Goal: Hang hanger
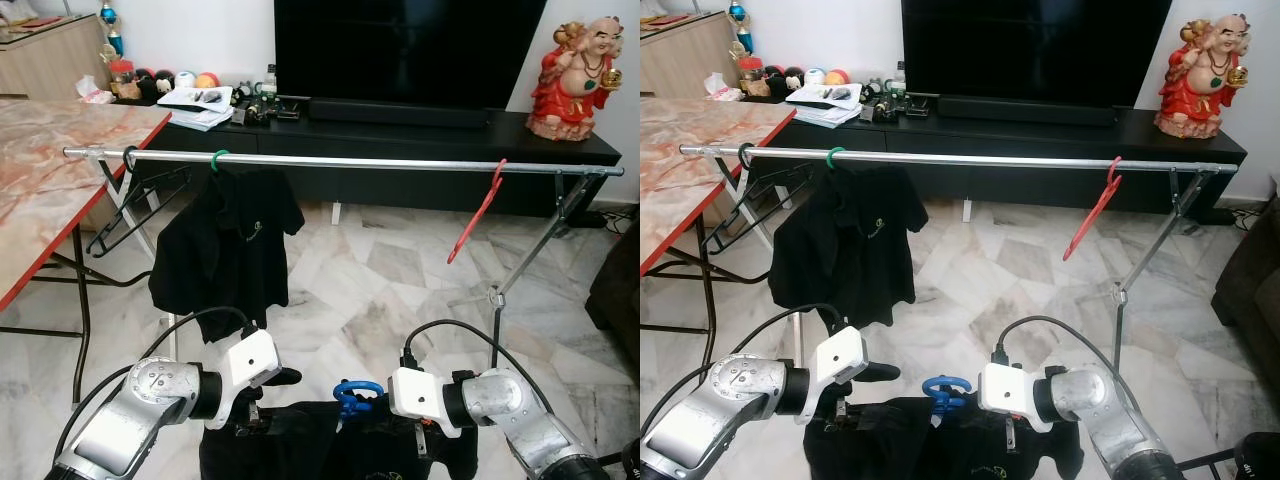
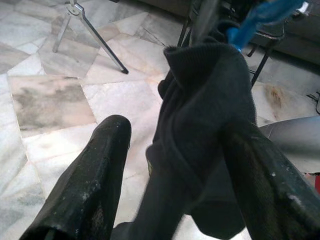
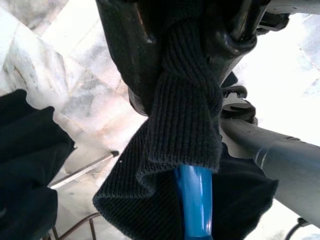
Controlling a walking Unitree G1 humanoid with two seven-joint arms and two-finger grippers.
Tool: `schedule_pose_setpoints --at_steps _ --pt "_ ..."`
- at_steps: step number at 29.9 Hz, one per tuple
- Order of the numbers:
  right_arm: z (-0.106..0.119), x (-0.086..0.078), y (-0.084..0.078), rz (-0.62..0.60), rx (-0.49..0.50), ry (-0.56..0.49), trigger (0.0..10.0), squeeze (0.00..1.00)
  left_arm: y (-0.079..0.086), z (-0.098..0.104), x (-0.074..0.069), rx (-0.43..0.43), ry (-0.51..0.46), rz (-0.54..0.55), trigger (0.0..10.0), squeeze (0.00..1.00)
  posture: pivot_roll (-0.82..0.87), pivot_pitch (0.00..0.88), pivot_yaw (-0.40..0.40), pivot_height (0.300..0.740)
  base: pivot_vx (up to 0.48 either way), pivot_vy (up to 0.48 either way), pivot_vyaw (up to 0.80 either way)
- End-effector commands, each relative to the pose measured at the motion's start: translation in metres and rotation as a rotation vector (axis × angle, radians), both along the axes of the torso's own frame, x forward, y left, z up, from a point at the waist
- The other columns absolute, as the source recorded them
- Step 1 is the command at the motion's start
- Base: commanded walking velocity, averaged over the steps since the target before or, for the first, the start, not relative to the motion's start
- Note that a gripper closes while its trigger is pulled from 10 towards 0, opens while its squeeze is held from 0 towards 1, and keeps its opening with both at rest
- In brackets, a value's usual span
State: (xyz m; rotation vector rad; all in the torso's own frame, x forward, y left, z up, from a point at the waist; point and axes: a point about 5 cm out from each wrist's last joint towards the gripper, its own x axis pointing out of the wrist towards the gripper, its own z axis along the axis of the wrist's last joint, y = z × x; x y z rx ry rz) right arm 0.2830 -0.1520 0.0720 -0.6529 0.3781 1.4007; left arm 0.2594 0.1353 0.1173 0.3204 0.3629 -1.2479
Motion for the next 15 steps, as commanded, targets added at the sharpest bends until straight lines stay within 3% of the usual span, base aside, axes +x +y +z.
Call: schedule_pose_setpoints --at_steps 1,15 --pt "0.008 0.002 0.004 0.013 0.035 -0.025 0.0 0.00 -0.005 0.003 0.002 -0.010 -0.008 -0.027 10.0 0.00 0.14 0.000 -0.027 0.740 0.000 0.000 0.00" --pt "0.021 0.006 0.015 0.020 0.076 -0.042 0.0 0.00 -0.017 0.001 -0.005 0.012 0.026 -0.108 10.0 0.00 0.14 0.000 -0.027 0.740 0.000 0.000 0.00"
